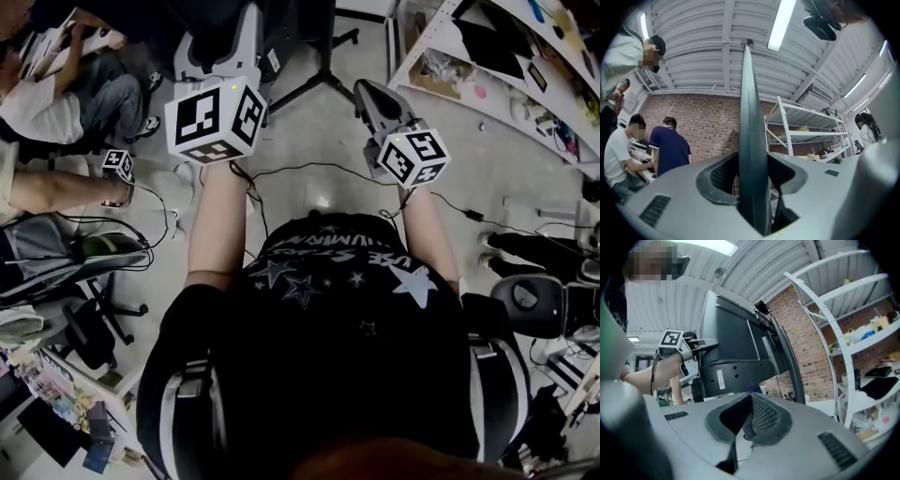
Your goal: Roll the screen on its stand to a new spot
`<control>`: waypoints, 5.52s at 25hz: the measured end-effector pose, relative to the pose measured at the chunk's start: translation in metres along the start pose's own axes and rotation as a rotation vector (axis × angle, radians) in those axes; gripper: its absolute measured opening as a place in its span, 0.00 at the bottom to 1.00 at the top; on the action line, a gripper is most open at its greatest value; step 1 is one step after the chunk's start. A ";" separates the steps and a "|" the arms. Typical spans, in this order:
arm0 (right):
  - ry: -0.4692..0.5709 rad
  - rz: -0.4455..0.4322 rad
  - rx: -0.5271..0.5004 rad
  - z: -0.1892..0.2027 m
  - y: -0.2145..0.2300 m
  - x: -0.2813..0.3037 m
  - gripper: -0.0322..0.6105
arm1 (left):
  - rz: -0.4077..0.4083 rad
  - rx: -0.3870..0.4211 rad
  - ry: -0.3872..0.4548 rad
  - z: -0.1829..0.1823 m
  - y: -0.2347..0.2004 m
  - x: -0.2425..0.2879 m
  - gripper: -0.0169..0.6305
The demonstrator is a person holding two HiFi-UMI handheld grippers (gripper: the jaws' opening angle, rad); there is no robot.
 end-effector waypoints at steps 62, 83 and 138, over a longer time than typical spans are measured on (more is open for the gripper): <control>0.127 -0.099 -0.092 -0.067 0.059 -0.169 0.06 | -0.128 0.003 -0.001 0.032 0.189 -0.079 0.35; 0.101 -0.131 -0.072 -0.049 0.041 -0.266 0.06 | -0.127 -0.006 -0.010 0.037 0.256 -0.130 0.35; 0.069 -0.002 -0.045 -0.050 -0.092 -0.410 0.06 | 0.048 -0.089 -0.113 0.037 0.311 -0.279 0.35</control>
Point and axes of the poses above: the fingertips, and each gripper's own axes: x forward along the fingers, y to its right, z out of its underside, the point moved 8 cm from there along -x, backward along the fingers, and after that the axes turned 15 degrees about -x, right-handed, at the moved point
